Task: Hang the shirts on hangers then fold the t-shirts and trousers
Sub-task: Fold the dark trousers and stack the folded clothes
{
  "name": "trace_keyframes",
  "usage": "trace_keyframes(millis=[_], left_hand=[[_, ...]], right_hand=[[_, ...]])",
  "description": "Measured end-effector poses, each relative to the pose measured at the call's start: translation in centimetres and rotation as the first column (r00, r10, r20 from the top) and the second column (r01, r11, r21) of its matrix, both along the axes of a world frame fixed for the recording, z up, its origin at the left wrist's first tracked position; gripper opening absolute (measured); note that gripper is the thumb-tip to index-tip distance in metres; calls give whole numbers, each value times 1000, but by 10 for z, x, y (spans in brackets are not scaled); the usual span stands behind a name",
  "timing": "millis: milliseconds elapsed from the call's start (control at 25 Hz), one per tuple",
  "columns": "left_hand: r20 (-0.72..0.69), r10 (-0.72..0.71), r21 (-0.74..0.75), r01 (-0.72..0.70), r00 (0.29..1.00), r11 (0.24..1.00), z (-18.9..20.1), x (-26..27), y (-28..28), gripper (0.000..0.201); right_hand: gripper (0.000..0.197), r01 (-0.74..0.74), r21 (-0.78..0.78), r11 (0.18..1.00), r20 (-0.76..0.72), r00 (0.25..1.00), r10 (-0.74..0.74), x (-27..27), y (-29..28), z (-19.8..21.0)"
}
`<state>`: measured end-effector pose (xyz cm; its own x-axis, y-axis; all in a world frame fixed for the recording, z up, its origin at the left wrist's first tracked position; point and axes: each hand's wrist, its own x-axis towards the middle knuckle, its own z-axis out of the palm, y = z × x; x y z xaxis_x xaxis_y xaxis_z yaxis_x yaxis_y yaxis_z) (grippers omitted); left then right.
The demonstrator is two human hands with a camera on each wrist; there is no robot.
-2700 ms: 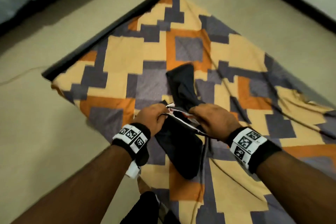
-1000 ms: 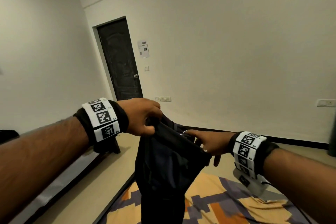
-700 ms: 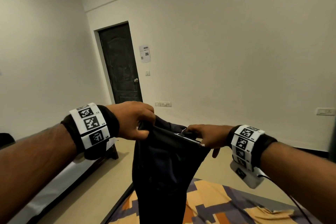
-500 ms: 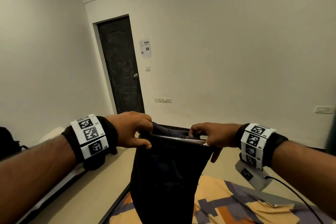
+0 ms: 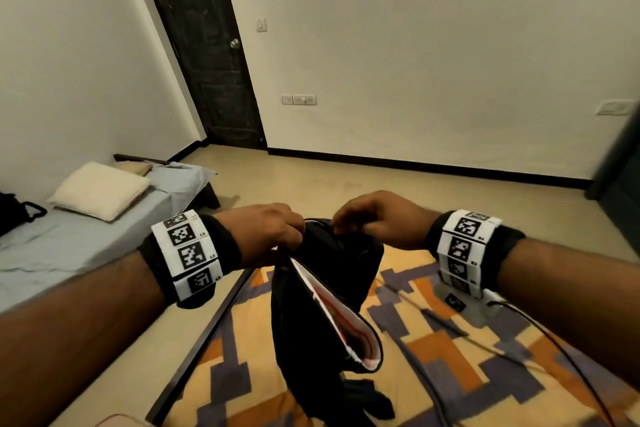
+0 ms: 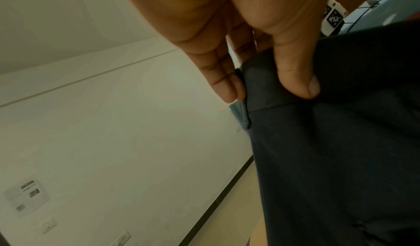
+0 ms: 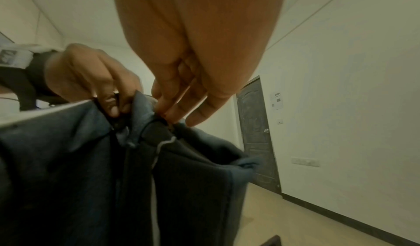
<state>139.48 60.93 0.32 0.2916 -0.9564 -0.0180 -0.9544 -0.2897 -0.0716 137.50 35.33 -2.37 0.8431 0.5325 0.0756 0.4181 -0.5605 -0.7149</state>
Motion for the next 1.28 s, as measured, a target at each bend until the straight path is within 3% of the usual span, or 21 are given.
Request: trace_keyframes(millis=[80,160,200,240,320,360,400,440,480,560,600,640,680,760,880,1040,1200,1280], left_hand=[[-3,-12,27,12,1000,1000,2,-1,0,22],[21,-9,37,8,1000,999,10,-2,0,24],[35,-5,31,4,999,1000,15,-1,0,25],[45,5,26,-6,999,1000,19,0,-1,25],[46,27,49,-29,999,998,25,2,-3,21],[40,42,65,-44,998,997,24,4,-2,19],[45,65,79,-68,997,995,23,8,-2,18],[48,99,89,-103,994,991,23,12,0,17],[45,136,86,-139,990,987,24,14,1,17],[43,170,-32,-169,984,985,29,18,10,16],[46,165,-112,-159,985,981,31,21,16,19],[42,162,-174,-152,986,973,32,22,23,22],[35,152,-212,-141,988,967,34,21,26,23],[46,123,-229,-109,991,967,36,16,21,22],[112,99,-211,-74,989,975,39,8,2,23],[130,64,-288,-25,989,957,51,5,-2,12],[175,141,-321,-79,974,944,52,2,4,16],[162,158,-322,-99,974,941,51,1,5,23]], right_hand=[[50,-98,-133,986,-83,993,88,1,24,0],[39,-230,-374,898,-194,967,167,8,43,-6],[31,-280,-535,797,-254,953,164,12,48,-7],[26,-294,-707,643,-264,954,146,16,50,-10],[27,-166,-942,292,-126,980,151,20,46,-9],[28,-65,-980,186,-29,982,189,21,43,-3],[29,20,-989,143,52,972,229,22,40,7],[32,77,-985,151,114,960,255,21,36,20],[36,103,-965,242,168,949,265,21,29,33],[43,67,-800,596,252,939,233,19,6,58],[45,46,-637,769,292,938,185,15,-9,67],[46,59,-490,870,348,928,133,10,-25,72],[46,112,-406,907,406,911,69,5,-39,71],[52,265,-384,885,434,897,-80,-12,-54,56],[57,298,-332,895,159,953,-258,-39,-41,30],[68,228,-290,930,27,973,-230,-53,-26,7],[46,229,-171,958,0,973,-233,-64,-16,8],[46,230,-193,954,8,973,-232,-67,-12,11]])
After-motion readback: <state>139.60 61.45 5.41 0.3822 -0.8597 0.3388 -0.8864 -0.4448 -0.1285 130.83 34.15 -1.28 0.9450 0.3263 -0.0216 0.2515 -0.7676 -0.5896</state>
